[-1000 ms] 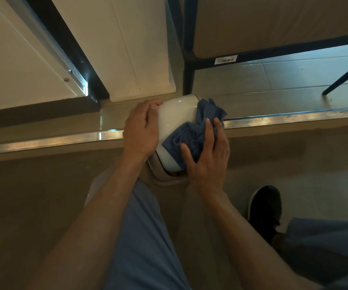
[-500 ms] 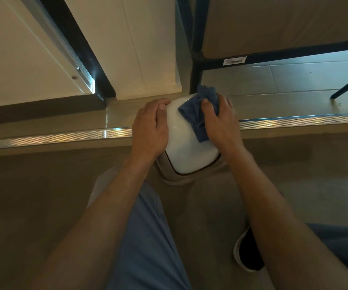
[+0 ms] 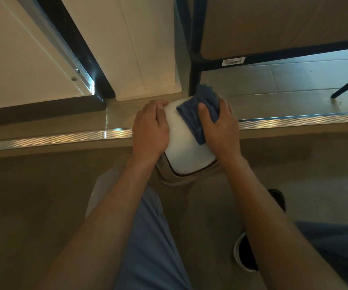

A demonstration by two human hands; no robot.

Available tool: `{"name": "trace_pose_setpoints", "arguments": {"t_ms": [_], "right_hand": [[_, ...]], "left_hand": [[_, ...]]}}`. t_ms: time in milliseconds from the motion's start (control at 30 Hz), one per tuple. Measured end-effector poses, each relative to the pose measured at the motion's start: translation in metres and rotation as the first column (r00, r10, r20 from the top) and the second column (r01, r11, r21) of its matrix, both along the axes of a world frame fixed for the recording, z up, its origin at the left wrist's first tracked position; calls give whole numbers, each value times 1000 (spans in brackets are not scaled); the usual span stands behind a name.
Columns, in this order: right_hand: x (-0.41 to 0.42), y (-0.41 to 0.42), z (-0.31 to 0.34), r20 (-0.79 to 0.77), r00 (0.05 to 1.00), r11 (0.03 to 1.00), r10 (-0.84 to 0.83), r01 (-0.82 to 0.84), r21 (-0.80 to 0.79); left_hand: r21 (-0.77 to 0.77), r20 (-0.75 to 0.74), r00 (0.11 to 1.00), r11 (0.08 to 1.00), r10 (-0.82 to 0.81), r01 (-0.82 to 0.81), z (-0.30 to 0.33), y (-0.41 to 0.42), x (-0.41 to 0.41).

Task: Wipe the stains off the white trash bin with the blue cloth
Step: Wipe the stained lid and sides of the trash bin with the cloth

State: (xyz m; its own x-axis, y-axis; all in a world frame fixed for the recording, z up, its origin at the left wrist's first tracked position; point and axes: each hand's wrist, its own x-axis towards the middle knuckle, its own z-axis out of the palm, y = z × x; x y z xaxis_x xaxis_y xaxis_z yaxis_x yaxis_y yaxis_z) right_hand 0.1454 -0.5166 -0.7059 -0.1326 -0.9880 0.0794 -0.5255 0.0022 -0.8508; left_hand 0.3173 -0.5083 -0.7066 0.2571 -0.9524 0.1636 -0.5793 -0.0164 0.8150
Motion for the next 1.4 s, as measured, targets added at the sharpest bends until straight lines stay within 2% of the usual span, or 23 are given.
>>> {"name": "trace_pose_setpoints", "arguments": {"t_ms": [200,400,533,633,700,767,833,967,1067,1167,1233,1400], "right_hand": [[-9,70,-35,90,991,995,-103,102,15],[-6,37,-11,37,994,994,-107,106,33],[-4,-3,10,-73,997,997,34,-29,67],[7,-31,24,-241,961,990,133,-119,73],[13,-41,28,-297,937,983,186,-179,50],[12,-40,25,-239,950,979,201,-202,20],[4,-26,17,-117,978,984,175,-178,-21],[-7,31,-11,110,994,1000,-9,12,-27],[-6,64,-31,151,984,995,-98,96,18],[-4,62,-27,150,976,986,-157,146,83],[-5,45,-14,133,982,984,-137,119,133],[-12,-19,29,91,991,949,97,-120,291]], "left_hand": [[5,-4,1000,1000,-8,8,1,3,1],[-12,5,999,999,-51,51,0,5,5],[-18,17,997,997,-69,70,0,4,7],[-20,19,998,998,-59,59,-3,2,7],[-19,5,999,999,-46,46,-2,1,7],[-18,-9,999,999,-33,33,-1,0,6],[-24,-17,1000,999,-22,22,1,0,5],[-18,-26,1000,1000,-16,15,4,0,3],[-22,-21,1000,1000,-12,11,3,0,4],[-27,-21,1000,999,-23,22,1,1,5],[-29,-8,999,999,-37,37,0,2,5],[-21,13,999,999,-44,45,0,1,6]]}}
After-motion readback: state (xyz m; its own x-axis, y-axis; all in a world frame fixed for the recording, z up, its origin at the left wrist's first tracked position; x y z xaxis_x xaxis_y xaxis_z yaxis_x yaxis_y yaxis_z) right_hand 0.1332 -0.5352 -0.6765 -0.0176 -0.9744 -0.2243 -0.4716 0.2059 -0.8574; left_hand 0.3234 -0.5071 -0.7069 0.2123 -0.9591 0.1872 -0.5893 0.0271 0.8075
